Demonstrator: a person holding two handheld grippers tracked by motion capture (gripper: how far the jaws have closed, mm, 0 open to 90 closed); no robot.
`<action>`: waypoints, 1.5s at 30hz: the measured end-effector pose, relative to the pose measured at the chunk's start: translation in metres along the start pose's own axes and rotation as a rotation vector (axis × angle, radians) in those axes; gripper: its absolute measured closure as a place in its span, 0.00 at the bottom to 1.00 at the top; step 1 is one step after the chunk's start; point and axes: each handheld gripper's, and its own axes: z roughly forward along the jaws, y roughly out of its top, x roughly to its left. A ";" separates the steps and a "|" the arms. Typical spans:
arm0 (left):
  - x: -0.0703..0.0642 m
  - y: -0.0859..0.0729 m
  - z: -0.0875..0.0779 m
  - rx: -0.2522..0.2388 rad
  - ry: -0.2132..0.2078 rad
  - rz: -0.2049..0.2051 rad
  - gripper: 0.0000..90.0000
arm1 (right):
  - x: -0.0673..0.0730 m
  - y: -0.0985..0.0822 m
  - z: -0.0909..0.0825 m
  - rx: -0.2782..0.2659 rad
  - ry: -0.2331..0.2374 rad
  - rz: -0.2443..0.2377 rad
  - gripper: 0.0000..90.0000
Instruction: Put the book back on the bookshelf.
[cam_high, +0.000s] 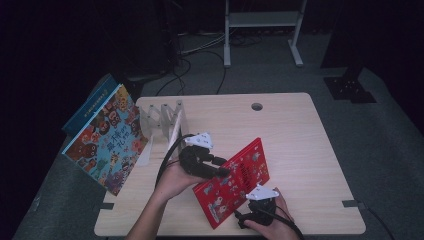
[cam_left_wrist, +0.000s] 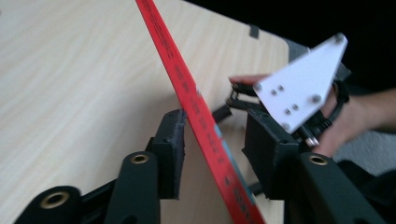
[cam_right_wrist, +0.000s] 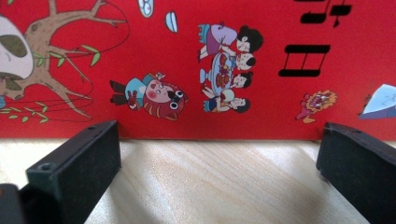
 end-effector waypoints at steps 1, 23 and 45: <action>-0.001 0.000 0.001 0.010 0.012 0.007 0.65 | 0.000 0.000 0.000 0.000 0.000 0.000 0.00; 0.014 -0.005 -0.008 0.062 0.063 -0.016 0.79 | -0.029 -0.001 -0.011 -0.010 0.036 -0.016 0.26; 0.018 0.006 -0.031 0.123 0.046 0.059 0.88 | -0.063 0.017 -0.010 -0.145 0.101 -0.030 0.32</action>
